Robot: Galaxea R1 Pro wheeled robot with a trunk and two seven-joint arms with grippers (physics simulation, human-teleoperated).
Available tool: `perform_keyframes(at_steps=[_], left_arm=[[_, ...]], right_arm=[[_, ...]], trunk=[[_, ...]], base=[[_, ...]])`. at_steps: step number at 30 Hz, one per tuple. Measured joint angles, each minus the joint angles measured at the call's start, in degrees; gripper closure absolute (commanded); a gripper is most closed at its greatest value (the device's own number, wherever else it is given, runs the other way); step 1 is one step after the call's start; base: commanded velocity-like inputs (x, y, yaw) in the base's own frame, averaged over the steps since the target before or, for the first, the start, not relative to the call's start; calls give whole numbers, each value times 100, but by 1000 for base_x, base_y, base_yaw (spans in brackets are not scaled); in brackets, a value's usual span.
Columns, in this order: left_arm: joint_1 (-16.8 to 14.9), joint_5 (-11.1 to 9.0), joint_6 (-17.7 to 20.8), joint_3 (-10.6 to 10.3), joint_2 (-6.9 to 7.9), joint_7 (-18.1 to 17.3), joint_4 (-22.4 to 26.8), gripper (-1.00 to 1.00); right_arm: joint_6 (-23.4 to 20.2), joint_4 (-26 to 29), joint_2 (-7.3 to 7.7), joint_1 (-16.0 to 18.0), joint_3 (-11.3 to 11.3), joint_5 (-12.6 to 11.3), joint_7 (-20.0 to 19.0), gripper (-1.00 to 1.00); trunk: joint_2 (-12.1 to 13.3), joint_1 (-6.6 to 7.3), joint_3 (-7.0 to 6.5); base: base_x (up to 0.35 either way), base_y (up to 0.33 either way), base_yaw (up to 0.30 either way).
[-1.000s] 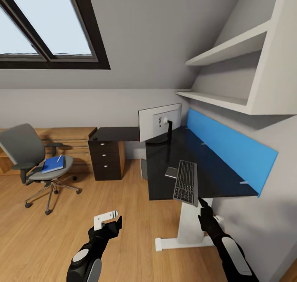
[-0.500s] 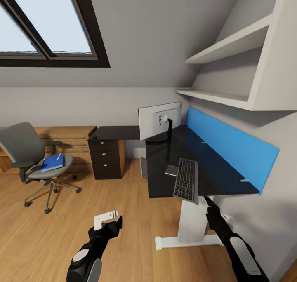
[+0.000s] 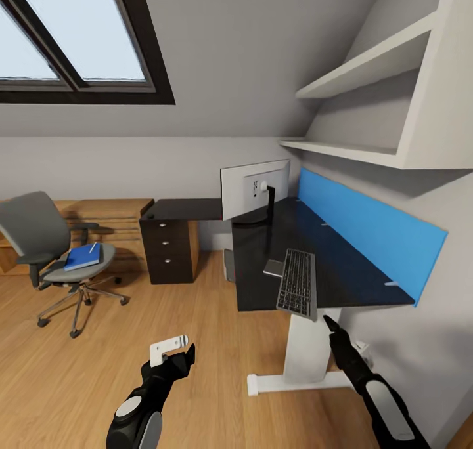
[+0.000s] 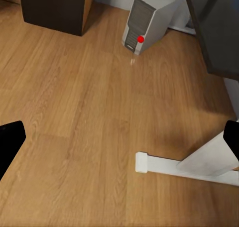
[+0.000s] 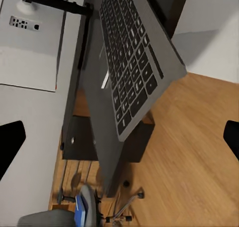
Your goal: In the bedroom, organize the workspace by keeping the computer under the desk, ensuring the monitor is on the desk, placing the keyboard on the desk next to the monitor, placing the mouse on the desk next to the keyboard, moving the folder from the swivel chair onto the desk next to the mouse, stacking the notebook on top of the folder with the pen on top of the notebook, and positioning the swivel chair next to the desk.
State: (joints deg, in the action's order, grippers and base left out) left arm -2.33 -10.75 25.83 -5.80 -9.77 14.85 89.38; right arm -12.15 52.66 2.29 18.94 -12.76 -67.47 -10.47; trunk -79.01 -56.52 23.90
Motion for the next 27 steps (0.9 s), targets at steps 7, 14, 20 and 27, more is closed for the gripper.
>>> perform_keyframes(at_steps=[7, 14, 20, 27], left_arm=[[0, 2, 1, 0, 0, -1, -4, -100], [0, -2, 1, 0, 0, 0, -5, -100], [0, -2, 1, -8, 0, -2, -7, -100], [0, -3, 5, -4, 0, 0, -7, -100]], right_arm=[[30, -340, -16, 0, 14, 243, -659, -100], [215, -611, -29, 0, 27, 329, -833, -100], [296, -656, -37, 0, 21, 319, -841, -100], [278, -655, -74, 0, -3, 276, -835, -100]], trunk=[[-281, -154, 126], [-562, -308, 252], [-802, -439, 359], [-1083, -593, 485]], base=[[0, 0, 0], [0, 0, 0], [0, 0, 0], [0, 0, 0]])
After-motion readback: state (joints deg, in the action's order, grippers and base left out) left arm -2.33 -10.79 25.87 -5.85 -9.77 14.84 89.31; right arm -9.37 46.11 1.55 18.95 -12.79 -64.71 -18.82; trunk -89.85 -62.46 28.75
